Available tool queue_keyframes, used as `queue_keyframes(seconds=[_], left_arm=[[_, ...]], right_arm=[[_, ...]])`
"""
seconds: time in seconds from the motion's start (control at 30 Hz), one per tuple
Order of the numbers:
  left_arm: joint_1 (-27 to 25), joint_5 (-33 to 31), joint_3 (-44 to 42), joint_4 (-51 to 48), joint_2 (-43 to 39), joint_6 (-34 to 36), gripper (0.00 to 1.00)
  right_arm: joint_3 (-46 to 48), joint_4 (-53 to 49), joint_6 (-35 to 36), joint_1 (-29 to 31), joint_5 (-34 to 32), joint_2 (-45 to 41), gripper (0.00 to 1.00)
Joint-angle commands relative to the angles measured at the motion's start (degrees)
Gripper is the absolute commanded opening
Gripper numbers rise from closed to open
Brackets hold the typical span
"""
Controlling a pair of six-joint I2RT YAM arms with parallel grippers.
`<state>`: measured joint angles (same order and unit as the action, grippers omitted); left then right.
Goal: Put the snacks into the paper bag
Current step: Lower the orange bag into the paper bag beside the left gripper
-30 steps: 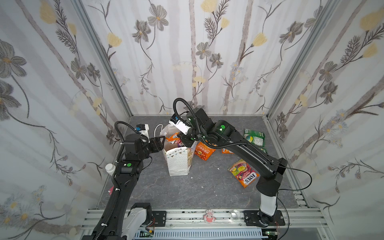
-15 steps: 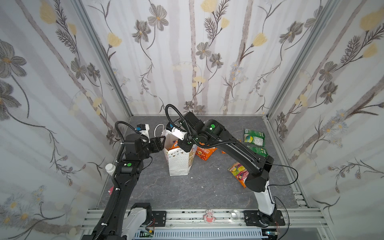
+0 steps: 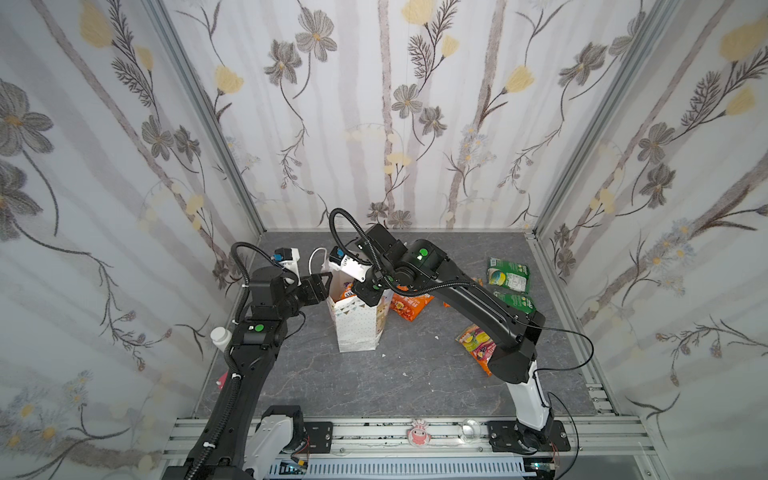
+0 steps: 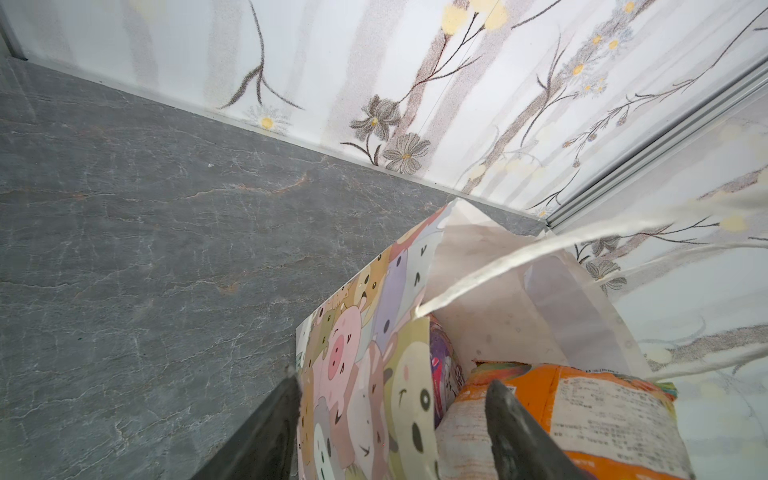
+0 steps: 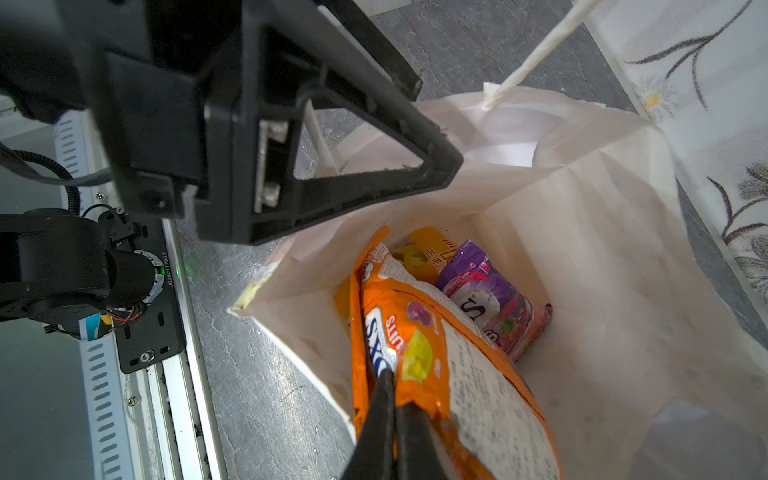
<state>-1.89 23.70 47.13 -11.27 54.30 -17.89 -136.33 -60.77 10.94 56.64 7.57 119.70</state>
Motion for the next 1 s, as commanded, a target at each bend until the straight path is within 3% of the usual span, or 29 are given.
queue_keyframes(seconds=[0.0,0.3,0.67,0.97], left_arm=[[0.05,0.51,-0.02,1.69,0.01,0.05,0.70],[0.04,0.61,-0.11,1.69,0.02,0.05,0.70],[0.09,0.38,-0.02,1.51,-0.03,0.05,0.70],[0.00,0.46,-0.12,1.43,-0.16,0.05,0.70]], right_arm=[[-0.43,2.59,-0.54,-0.24,2.44,0.01,0.01],[-0.47,4.94,-0.57,-0.30,2.44,-1.90,0.36],[-0.46,8.64,-2.22,-0.35,-0.12,-4.25,0.40],[-0.51,9.34,-5.63,-0.82,-2.85,-5.63,0.35]])
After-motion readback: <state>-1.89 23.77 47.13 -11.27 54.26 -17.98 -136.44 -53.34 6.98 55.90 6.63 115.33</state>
